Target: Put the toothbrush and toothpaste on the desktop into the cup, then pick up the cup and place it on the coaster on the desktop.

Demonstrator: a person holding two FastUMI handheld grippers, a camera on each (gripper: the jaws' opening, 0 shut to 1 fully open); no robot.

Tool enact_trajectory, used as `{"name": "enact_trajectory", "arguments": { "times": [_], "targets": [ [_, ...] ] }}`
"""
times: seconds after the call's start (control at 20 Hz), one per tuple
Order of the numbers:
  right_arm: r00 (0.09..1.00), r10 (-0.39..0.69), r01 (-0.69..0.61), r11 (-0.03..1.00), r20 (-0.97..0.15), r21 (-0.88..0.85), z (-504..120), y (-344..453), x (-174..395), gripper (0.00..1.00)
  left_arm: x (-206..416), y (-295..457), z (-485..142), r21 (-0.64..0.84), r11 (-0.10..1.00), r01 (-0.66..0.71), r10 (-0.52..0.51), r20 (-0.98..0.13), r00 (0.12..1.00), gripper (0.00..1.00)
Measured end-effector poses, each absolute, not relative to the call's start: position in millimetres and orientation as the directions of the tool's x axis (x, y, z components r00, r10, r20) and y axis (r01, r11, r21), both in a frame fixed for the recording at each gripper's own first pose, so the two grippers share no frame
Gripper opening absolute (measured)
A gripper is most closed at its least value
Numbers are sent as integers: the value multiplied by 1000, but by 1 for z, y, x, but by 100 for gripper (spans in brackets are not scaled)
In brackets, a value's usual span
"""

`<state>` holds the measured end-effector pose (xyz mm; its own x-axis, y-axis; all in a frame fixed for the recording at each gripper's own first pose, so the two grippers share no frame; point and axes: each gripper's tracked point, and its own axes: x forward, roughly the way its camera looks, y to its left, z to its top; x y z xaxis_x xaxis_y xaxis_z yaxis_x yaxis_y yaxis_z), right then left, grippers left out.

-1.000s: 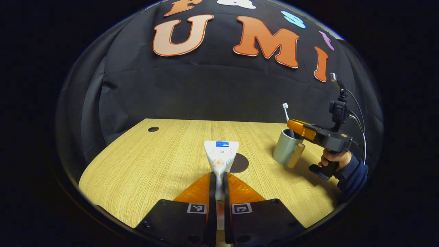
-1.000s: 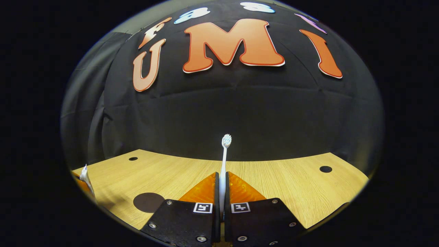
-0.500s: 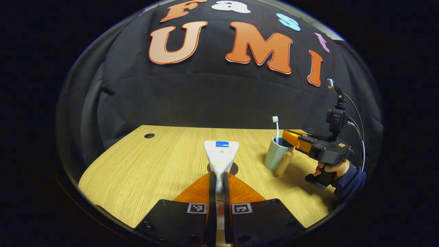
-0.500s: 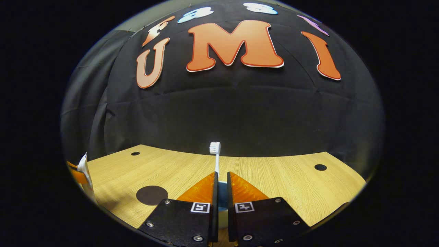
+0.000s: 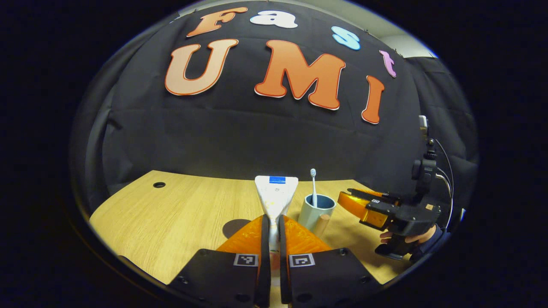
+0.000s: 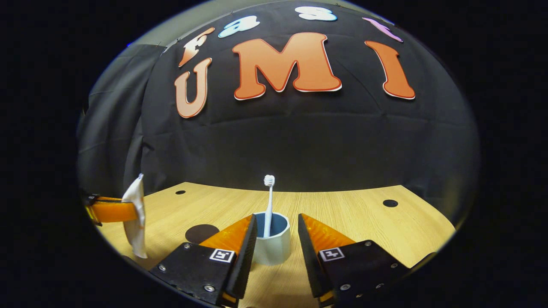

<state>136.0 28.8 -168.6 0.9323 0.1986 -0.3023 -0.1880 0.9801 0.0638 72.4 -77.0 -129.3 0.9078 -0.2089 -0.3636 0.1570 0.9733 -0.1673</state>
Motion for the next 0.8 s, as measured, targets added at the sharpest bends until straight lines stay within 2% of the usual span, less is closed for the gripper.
{"name": "enact_trajectory", "arguments": {
  "times": [0.15,0.35,0.8],
  "targets": [
    [927,209,-205,978,-310,47,-167,18,114,68,89,-95,-128,-186,968,169,-225,-337,914,12],
    [920,224,-208,975,-321,84,-167,8,90,76,113,-114,-111,-222,957,187,-246,-277,929,12],
    [938,217,-194,975,-271,109,-148,-18,63,79,164,-141,-74,-207,957,203,-229,-111,967,12]
  ]
}}
